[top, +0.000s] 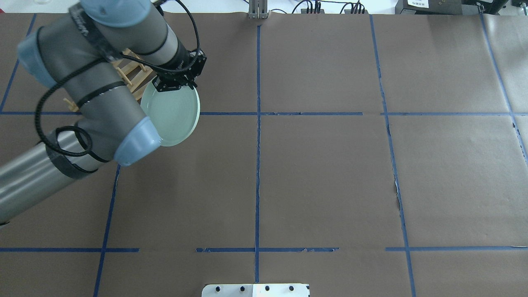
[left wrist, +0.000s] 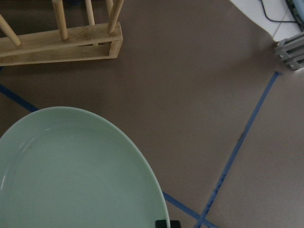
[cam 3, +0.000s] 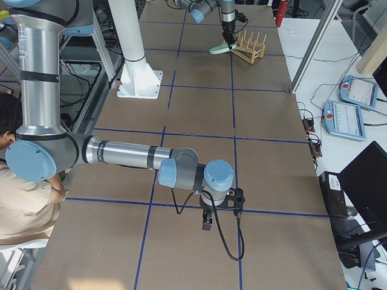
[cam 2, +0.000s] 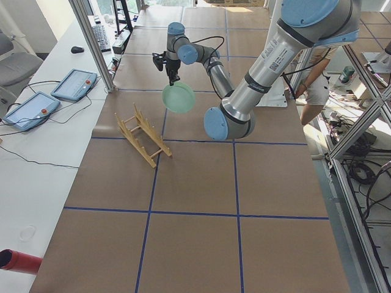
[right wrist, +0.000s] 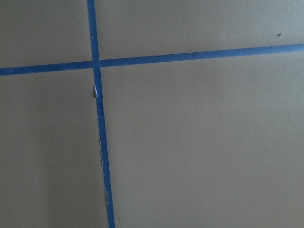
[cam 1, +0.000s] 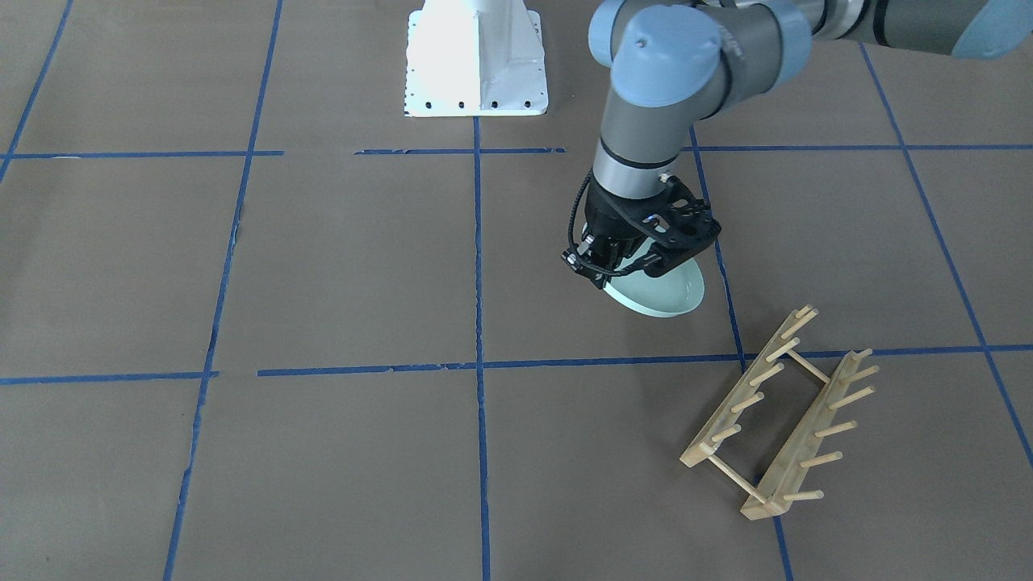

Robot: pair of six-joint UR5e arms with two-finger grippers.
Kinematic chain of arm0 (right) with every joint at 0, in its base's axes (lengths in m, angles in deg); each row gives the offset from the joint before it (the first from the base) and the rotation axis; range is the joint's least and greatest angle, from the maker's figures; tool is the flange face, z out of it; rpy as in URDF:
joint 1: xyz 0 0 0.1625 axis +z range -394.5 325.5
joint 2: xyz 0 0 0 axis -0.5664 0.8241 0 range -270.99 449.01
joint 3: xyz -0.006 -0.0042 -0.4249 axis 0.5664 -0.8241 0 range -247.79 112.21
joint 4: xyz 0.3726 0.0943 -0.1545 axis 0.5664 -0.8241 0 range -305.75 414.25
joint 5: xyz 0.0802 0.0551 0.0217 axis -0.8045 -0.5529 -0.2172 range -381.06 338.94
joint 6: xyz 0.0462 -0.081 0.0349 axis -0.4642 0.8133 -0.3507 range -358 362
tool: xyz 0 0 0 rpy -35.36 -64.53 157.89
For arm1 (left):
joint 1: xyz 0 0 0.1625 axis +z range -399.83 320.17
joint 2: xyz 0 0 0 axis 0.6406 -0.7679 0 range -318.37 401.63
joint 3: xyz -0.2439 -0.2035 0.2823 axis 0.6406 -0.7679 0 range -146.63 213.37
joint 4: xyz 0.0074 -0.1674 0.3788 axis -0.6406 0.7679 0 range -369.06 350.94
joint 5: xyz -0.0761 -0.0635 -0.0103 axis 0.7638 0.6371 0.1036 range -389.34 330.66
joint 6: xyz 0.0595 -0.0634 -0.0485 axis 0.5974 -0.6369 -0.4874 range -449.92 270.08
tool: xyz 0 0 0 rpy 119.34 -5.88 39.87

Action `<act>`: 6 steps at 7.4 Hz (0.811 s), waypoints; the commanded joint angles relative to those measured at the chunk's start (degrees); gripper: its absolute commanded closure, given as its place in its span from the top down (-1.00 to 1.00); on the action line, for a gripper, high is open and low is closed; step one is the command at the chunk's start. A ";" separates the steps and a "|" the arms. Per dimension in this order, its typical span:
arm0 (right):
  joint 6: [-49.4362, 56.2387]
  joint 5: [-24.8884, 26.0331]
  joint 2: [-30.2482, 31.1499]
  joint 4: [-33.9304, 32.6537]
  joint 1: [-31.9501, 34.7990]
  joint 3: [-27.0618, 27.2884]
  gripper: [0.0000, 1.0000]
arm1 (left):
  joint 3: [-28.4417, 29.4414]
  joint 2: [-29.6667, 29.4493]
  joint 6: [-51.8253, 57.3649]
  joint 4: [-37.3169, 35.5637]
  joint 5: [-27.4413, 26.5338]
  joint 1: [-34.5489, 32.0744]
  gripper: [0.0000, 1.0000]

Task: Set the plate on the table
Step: 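Carry the plate toward the robot and lower it flat onto the table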

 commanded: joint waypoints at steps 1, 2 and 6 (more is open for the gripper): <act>0.00 0.00 0.00 0.00 0.00 0.00 1.00 | 10.27 -6.32 6.35 -11.40 -3.70 6.41 -1.00; 0.00 0.00 0.00 0.00 0.00 0.00 1.00 | 12.67 -6.69 6.80 -11.23 -3.88 8.77 -1.00; 0.00 0.00 0.00 0.00 0.00 0.00 1.00 | 13.05 -4.59 6.89 -4.74 -4.24 10.56 -0.35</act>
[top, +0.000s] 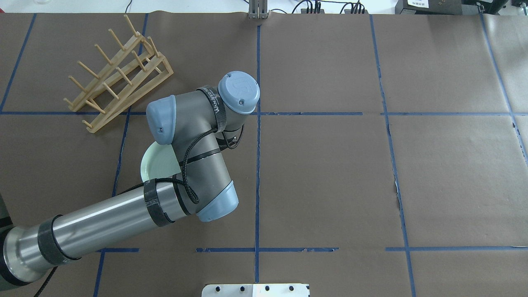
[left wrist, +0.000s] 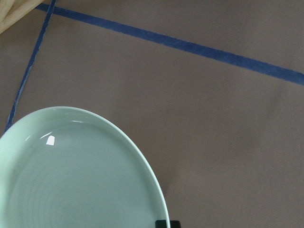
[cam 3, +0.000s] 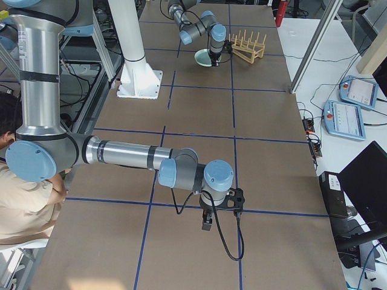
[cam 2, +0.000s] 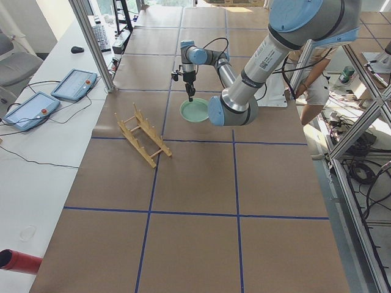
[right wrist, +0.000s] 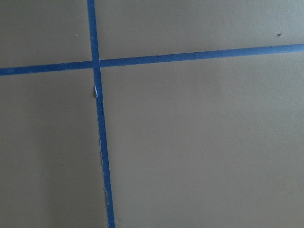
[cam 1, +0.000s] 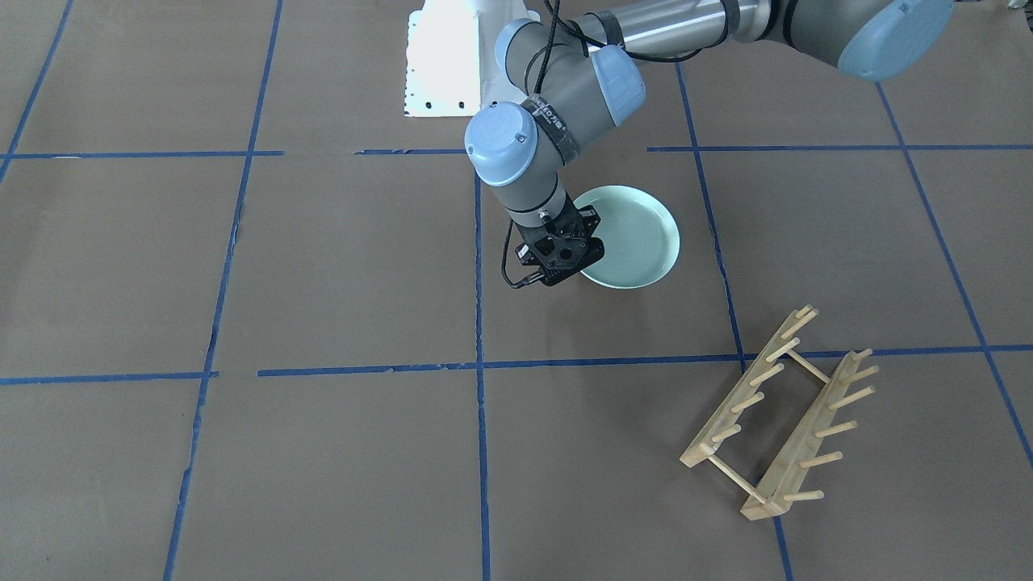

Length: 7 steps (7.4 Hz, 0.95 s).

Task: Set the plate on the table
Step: 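Carry the plate toward the robot and lower it flat onto the table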

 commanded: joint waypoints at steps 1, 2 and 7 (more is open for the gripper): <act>0.00 0.00 0.00 0.00 0.00 0.00 1.00 | 0.01 0.99 -0.02 2.90 -0.07 0.71 0.35; 0.00 0.00 0.00 0.00 0.00 0.00 1.00 | -0.51 1.34 -0.02 2.72 -0.59 0.71 0.99; 0.00 0.00 0.00 0.00 0.00 0.00 1.00 | -26.43 13.82 26.69 2.28 5.14 -17.67 1.00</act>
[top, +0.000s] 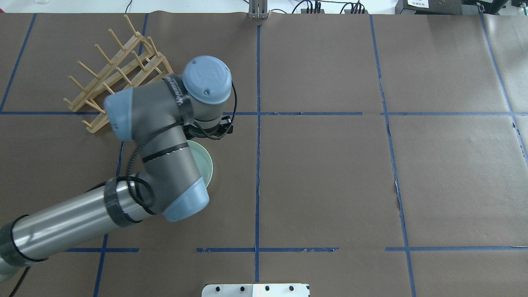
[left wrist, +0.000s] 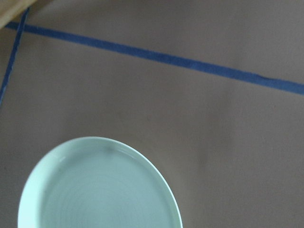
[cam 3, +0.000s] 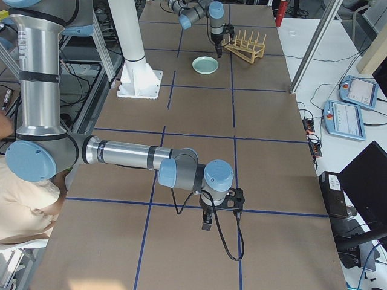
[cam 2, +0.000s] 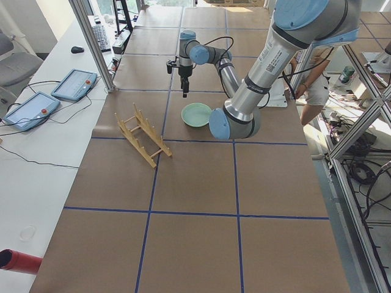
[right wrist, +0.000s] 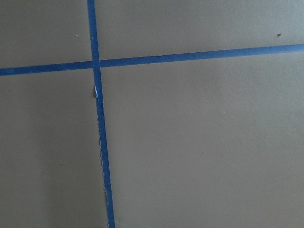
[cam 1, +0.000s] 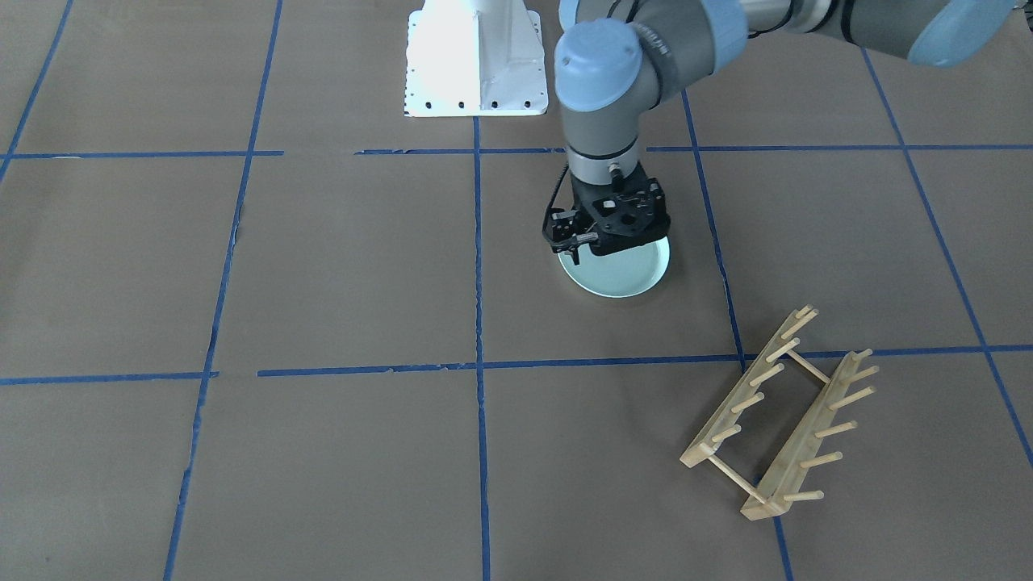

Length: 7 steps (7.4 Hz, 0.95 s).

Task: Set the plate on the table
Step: 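Open the left gripper and withdraw it away from the plate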

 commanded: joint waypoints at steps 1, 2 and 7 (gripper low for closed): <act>0.00 0.00 0.00 0.00 0.00 0.00 1.00 | -5.24 4.96 20.69 0.01 11.33 -15.78 1.00; 0.00 0.00 0.00 0.00 0.00 0.00 1.00 | -5.07 8.37 33.67 0.01 15.92 -23.43 1.00; 0.00 0.00 0.00 0.00 0.00 0.00 1.00 | 7.76 30.50 80.29 3.77 28.24 -50.65 1.00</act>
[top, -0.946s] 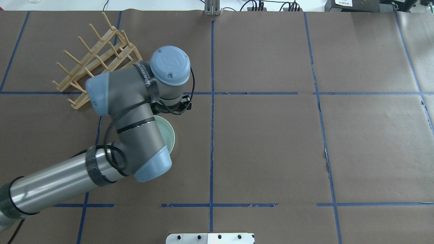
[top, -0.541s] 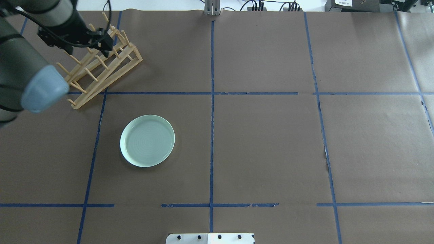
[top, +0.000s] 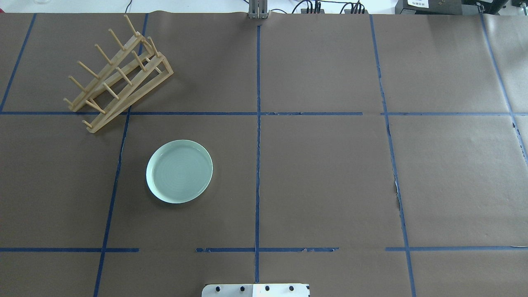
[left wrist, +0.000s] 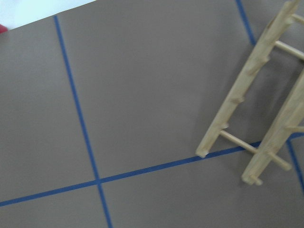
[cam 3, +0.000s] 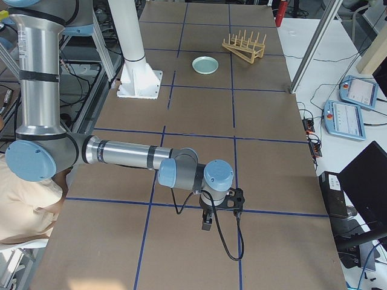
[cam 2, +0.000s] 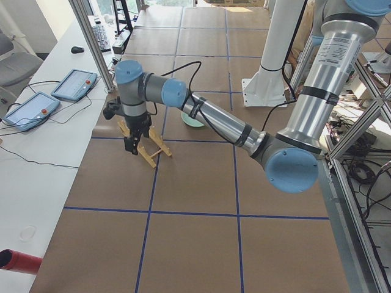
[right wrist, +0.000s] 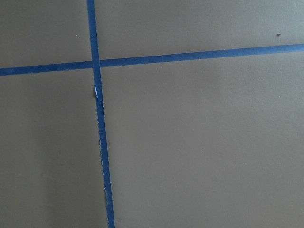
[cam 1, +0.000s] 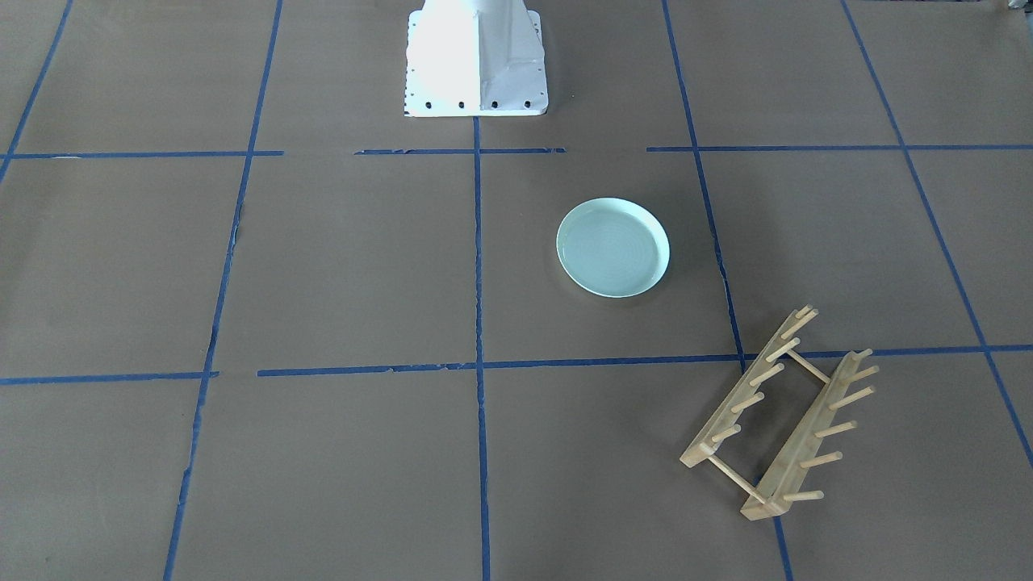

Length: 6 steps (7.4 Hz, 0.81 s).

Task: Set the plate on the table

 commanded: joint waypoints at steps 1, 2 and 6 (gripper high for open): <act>0.00 0.00 0.00 0.00 0.00 -0.03 1.00 | 2.98 12.51 5.57 3.40 4.25 -4.03 1.00; 0.00 0.00 0.00 0.00 0.00 -0.03 1.00 | 4.80 13.27 5.49 4.63 4.25 -3.94 1.00; 0.00 0.00 0.00 0.00 0.00 -0.03 1.00 | 5.09 13.01 5.05 8.25 3.64 -5.00 1.00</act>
